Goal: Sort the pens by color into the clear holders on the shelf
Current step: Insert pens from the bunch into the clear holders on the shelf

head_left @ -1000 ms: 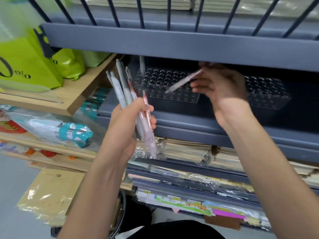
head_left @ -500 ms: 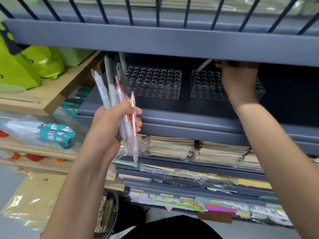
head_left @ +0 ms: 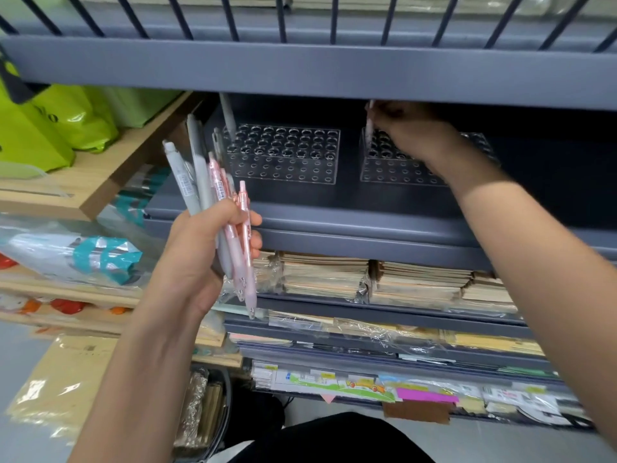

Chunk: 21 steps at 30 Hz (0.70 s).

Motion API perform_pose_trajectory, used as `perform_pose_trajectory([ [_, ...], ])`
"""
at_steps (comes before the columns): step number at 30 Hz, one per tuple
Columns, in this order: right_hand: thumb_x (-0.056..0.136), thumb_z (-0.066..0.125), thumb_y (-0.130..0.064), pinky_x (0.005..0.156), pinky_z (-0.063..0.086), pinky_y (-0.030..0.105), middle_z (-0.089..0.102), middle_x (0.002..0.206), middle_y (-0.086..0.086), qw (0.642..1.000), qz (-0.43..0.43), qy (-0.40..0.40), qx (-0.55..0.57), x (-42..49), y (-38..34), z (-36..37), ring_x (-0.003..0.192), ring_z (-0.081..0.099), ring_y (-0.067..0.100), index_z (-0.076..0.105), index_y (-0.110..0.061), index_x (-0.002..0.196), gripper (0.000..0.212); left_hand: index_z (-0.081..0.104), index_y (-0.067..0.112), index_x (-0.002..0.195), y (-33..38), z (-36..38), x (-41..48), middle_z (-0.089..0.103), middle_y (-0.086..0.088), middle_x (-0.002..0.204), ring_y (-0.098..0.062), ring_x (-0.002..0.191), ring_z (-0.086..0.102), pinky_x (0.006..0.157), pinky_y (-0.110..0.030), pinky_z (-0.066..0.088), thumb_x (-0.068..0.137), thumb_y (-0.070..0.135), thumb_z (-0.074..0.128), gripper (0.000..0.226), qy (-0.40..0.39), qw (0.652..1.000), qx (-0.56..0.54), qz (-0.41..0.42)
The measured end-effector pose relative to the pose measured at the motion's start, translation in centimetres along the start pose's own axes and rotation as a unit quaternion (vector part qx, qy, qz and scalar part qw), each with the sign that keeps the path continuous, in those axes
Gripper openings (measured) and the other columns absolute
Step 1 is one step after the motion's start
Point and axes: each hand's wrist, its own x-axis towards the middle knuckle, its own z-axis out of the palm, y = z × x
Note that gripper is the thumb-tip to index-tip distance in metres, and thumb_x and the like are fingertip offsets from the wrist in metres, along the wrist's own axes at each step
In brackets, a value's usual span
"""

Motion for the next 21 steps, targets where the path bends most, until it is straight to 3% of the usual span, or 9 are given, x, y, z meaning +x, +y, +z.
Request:
perform_pose_trajectory([
  [3, 0.098, 0.048, -0.045, 0.065, 0.041, 0.008, 0.063, 0.066, -0.027, 0.999, -0.014, 0.038, 0.000, -0.3, 0.0, 0.4, 0.074, 0.062, -0.008, 0.067, -0.017, 0.095, 0.034, 0.074, 0.013, 0.065, -0.1, 0.4, -0.1, 0.061, -0.010, 0.067, -0.020, 0.052, 0.057, 0.047, -0.024, 0.050, 0.065, 0.011, 0.061, 0.013, -0.010, 1.000, -0.001, -0.010],
  [6, 0.098, 0.050, -0.036, 0.052, 0.032, -0.005, 0.055, 0.050, -0.034, 0.997, -0.025, 0.071, -0.001, -1.4, -0.5, 0.7, 0.050, 0.048, -0.024, 0.062, -0.026, 0.082, 0.022, 0.075, 0.013, 0.063, -0.2, 0.7, -0.2, 0.061, -0.010, 0.067, -0.020, 0.051, 0.057, 0.048, -0.024, 0.050, 0.064, 0.011, 0.061, 0.014, -0.020, 1.000, -0.001, -0.016],
  [8, 0.098, 0.052, -0.031, 0.051, 0.033, -0.004, 0.057, 0.052, -0.028, 0.996, -0.040, 0.081, -0.003, -1.6, -0.5, 0.7, 0.050, 0.048, -0.022, 0.065, -0.024, 0.081, 0.022, 0.071, 0.008, 0.076, -0.4, 0.7, -0.2, 0.063, -0.009, 0.068, -0.019, 0.051, 0.056, 0.048, -0.024, 0.050, 0.064, 0.012, 0.060, 0.016, -0.027, 0.999, -0.002, -0.020],
  [11, 0.096, 0.054, -0.026, 0.051, 0.033, -0.001, 0.061, 0.068, -0.017, 0.993, -0.062, 0.099, -0.018, -2.0, -0.8, 0.6, 0.057, 0.054, -0.007, 0.068, -0.020, 0.082, 0.021, 0.065, 0.005, 0.087, -0.5, 0.4, -0.1, 0.065, -0.007, 0.069, -0.019, 0.051, 0.057, 0.048, -0.024, 0.050, 0.065, 0.012, 0.060, 0.024, -0.031, 0.999, 0.004, -0.025],
  [13, 0.096, 0.053, -0.024, 0.056, 0.034, 0.005, 0.062, 0.078, -0.009, 0.991, -0.073, 0.104, -0.041, -2.1, -1.1, 0.6, 0.070, 0.055, 0.004, 0.068, -0.019, 0.083, 0.021, 0.069, 0.006, 0.082, -0.3, 0.1, -0.2, 0.065, -0.007, 0.068, -0.019, 0.051, 0.057, 0.047, -0.025, 0.050, 0.065, 0.012, 0.060, 0.021, -0.035, 0.999, 0.009, -0.026],
  [16, 0.098, 0.049, -0.021, 0.068, 0.036, 0.013, 0.064, 0.088, -0.003, 0.988, -0.087, 0.098, -0.078, -2.5, -1.3, 0.5, 0.080, 0.053, 0.005, 0.071, -0.012, 0.092, 0.025, 0.077, 0.014, 0.063, 0.1, -0.4, -0.2, 0.061, -0.008, 0.066, -0.019, 0.050, 0.056, 0.047, -0.025, 0.050, 0.064, 0.013, 0.061, 0.016, -0.047, 0.998, 0.016, -0.027],
  [19, 0.097, 0.049, -0.024, 0.073, 0.035, 0.018, 0.068, 0.105, 0.002, 0.987, -0.086, 0.090, -0.104, -2.6, -1.3, 0.4, 0.093, 0.058, 0.014, 0.069, -0.014, 0.098, 0.022, 0.077, 0.016, 0.059, 0.4, -0.9, -0.1, 0.061, -0.008, 0.066, -0.019, 0.050, 0.056, 0.047, -0.025, 0.050, 0.064, 0.013, 0.061, 0.017, -0.050, 0.998, 0.014, -0.027],
  [21, 0.095, 0.055, -0.028, 0.074, 0.036, 0.016, 0.069, 0.106, -0.001, 0.991, -0.074, 0.086, -0.074, -2.5, -1.1, 0.2, 0.092, 0.058, 0.010, 0.068, -0.018, 0.098, 0.017, 0.077, 0.017, 0.059, 0.4, -1.1, -0.2, 0.061, -0.009, 0.066, -0.019, 0.051, 0.057, 0.048, -0.025, 0.050, 0.064, 0.014, 0.060, 0.018, -0.051, 0.998, 0.020, -0.029],
])
